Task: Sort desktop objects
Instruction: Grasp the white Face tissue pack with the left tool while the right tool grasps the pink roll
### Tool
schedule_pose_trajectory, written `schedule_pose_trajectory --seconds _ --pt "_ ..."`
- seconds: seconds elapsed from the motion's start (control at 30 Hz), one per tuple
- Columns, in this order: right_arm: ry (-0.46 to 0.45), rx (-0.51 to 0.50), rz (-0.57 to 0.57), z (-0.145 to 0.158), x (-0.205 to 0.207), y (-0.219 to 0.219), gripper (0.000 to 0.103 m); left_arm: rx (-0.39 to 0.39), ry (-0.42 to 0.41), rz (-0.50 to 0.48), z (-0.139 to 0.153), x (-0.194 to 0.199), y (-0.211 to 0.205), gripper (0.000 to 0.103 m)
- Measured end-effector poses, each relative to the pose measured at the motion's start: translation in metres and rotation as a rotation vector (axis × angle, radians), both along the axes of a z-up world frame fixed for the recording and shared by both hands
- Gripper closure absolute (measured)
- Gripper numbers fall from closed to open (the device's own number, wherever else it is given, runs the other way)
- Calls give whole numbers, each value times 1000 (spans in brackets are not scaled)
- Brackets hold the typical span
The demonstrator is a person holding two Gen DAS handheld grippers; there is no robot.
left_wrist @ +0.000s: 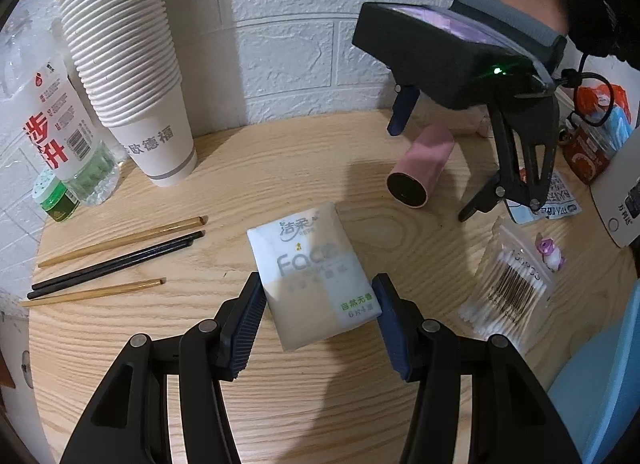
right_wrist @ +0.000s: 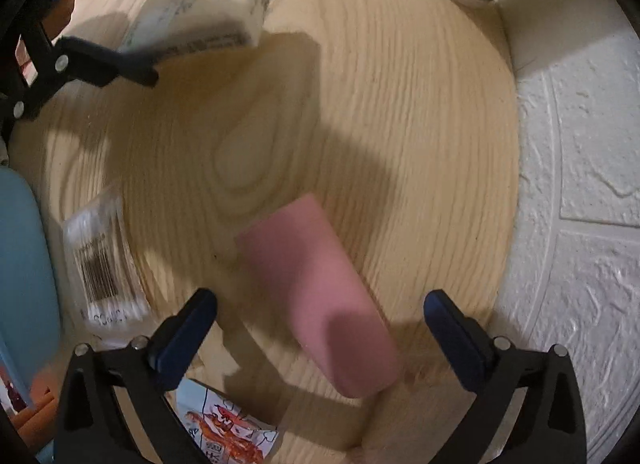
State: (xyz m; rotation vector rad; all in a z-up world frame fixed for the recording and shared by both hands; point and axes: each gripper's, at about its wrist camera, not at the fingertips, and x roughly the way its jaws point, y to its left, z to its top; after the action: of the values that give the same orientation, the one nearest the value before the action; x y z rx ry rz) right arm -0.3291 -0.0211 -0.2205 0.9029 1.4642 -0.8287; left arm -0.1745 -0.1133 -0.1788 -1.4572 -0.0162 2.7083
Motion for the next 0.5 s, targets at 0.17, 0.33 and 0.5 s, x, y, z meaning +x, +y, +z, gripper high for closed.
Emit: schedule_pose_trajectory --seconds 0.17,0.33,0.5 --pt "-4 -11 -27 13 -11 12 0 5 -5 12 -5 -10 -1 51" --pt "-7 -12 -33 29 -18 24 4 2 -4 2 -6 -17 3 51" --pt "-30 -84 -70 64 -31 31 62 -1 -5 1 -6 -21 5 51"
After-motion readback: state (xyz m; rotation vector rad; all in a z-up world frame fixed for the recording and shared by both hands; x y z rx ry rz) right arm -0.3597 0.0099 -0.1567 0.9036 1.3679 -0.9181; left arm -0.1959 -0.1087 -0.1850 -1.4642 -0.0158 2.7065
